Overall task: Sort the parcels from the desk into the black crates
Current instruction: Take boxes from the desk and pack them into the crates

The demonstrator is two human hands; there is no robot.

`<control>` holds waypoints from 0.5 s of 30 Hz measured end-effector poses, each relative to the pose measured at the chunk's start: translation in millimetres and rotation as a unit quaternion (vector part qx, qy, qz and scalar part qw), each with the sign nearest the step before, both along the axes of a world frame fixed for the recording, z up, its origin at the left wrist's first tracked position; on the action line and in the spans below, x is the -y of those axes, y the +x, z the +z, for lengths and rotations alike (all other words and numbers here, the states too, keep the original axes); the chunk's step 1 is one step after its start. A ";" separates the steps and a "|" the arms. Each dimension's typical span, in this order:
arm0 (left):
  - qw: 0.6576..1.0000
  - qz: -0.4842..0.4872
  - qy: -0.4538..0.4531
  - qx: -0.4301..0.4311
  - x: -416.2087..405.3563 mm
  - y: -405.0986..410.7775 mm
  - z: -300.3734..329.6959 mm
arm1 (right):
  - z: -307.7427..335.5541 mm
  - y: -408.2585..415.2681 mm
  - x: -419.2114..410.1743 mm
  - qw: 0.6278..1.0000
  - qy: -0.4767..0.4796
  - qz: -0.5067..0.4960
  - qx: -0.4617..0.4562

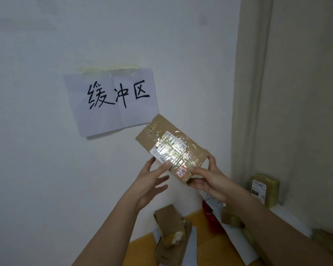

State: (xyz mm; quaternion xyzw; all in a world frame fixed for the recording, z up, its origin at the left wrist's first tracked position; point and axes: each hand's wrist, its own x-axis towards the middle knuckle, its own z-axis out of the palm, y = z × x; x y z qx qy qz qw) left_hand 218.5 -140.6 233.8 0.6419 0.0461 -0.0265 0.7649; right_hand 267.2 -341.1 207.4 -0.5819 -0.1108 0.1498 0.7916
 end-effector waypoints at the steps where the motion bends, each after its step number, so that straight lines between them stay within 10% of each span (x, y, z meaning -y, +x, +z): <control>1: 1.000 0.005 -0.004 0.013 0.1 -2.2 0.6 | 1.4 -3.4 -4.2 1.000 -0.012 0.019 0.000; 15: 0.992 0.095 0.028 0.076 -95.1 -77.9 -10.4 | 12.1 -20.3 -77.6 0.986 -0.075 0.137 0.052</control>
